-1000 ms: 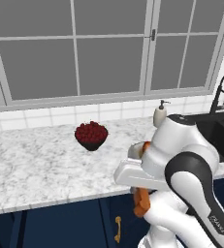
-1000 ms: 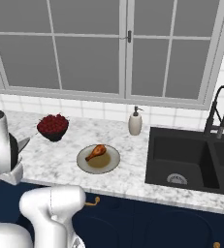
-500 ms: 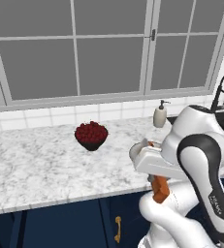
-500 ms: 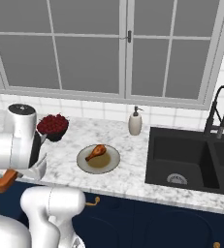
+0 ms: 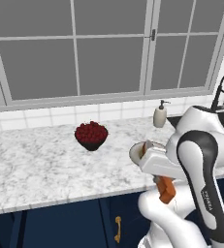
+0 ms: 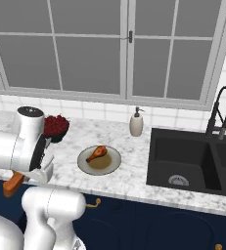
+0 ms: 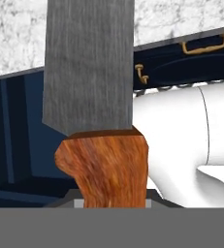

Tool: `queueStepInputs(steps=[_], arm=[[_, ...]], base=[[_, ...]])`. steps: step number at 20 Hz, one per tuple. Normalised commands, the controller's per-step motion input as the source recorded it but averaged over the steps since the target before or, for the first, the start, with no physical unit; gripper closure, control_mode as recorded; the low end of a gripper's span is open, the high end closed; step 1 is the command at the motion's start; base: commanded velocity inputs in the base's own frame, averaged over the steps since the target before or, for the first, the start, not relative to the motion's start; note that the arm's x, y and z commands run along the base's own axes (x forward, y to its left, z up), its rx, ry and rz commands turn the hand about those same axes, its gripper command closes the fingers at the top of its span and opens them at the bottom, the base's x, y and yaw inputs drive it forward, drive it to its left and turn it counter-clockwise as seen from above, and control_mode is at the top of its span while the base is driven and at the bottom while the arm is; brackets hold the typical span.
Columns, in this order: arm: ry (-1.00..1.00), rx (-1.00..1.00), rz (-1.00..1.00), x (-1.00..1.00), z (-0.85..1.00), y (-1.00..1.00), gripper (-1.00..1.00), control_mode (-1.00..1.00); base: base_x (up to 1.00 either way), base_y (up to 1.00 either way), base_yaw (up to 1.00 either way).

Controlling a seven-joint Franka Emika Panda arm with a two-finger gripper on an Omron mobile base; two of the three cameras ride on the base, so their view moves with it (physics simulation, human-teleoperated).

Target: Pick up the knife from the drawer and place it on the cutting board. Then place the meat from the plate to the cutting board.

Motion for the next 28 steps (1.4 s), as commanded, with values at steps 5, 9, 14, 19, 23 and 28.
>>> queueStepInputs(steps=[5,9,14,19,23,28], arm=[[-0.03,0.0,0.0,-0.02,-0.18,-0.13,1.0,-1.0],[0.0,0.0,0.0,0.0,0.0,0.0,1.0,1.0],[0.0,0.0,0.0,0.0,0.0,0.0,1.0,1.0],[0.0,0.0,0.0,0.0,0.0,0.0,1.0,1.0],[0.0,0.0,0.0,0.0,0.0,0.0,1.0,1.0],[0.0,0.0,0.0,0.0,0.0,0.0,1.0,1.0]], base=[[0.0,0.0,0.0],[0.39,0.09,0.0],[0.05,-0.15,0.18],[-0.72,-1.0,-0.09],[-0.8,-0.99,-0.35],[-0.82,-0.77,-0.51]])
